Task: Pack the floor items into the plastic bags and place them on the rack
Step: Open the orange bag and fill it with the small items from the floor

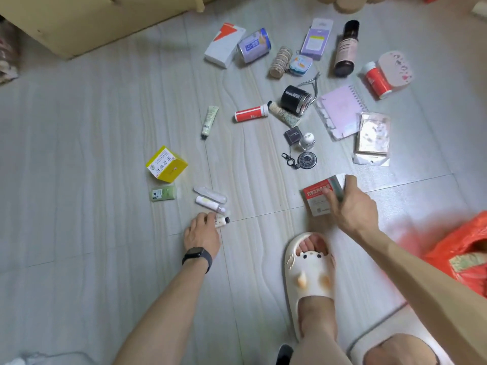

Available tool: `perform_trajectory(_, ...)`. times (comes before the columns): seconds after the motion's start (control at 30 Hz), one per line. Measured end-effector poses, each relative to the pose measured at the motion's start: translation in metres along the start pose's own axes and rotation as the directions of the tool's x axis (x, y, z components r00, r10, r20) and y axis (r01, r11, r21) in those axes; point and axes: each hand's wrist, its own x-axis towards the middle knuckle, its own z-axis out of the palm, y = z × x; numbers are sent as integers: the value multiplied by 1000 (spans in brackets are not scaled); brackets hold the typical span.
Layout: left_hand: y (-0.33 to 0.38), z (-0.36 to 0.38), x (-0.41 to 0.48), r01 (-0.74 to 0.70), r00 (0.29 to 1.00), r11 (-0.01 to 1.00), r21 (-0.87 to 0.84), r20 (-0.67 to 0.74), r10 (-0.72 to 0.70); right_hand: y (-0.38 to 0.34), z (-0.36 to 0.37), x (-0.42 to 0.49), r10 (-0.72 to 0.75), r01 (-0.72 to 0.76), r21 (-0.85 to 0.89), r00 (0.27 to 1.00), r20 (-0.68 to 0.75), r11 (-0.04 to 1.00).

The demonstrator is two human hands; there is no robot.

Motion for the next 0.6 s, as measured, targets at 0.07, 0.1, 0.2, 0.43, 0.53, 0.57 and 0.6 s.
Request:
perform_trajectory(0.07,0,1,3,-35,999,999,19,27,34,-6,6,-6,-45,45,-12,999,-10,999)
perform_trajectory(0.1,3,0,3,-48,998,999,8,36,48,-11,9,-7,-60,60,-17,998,3,998)
perform_trajectory(0.2,24,-14,5,-106,991,992,-67,72,111,-25,6,0,-36,42,-52,993,110,998)
perform_trajectory(0.43,108,-89,5,-419,908,873,-251,-125,399,-55,-94,30,-161,230,-216,942,296,949)
perform_trajectory(0.53,151,-141,-1,-560,825,793,-240,-248,508,-56,-166,24,-188,248,-321,960,205,914)
perform_trajectory(0.57,166,-159,-4,-605,790,764,-223,-285,543,-53,-190,19,-191,245,-357,965,179,901)
perform_trajectory(0.6,179,-177,-8,-644,756,736,-207,-314,574,-49,-210,13,-193,240,-381,969,157,893)
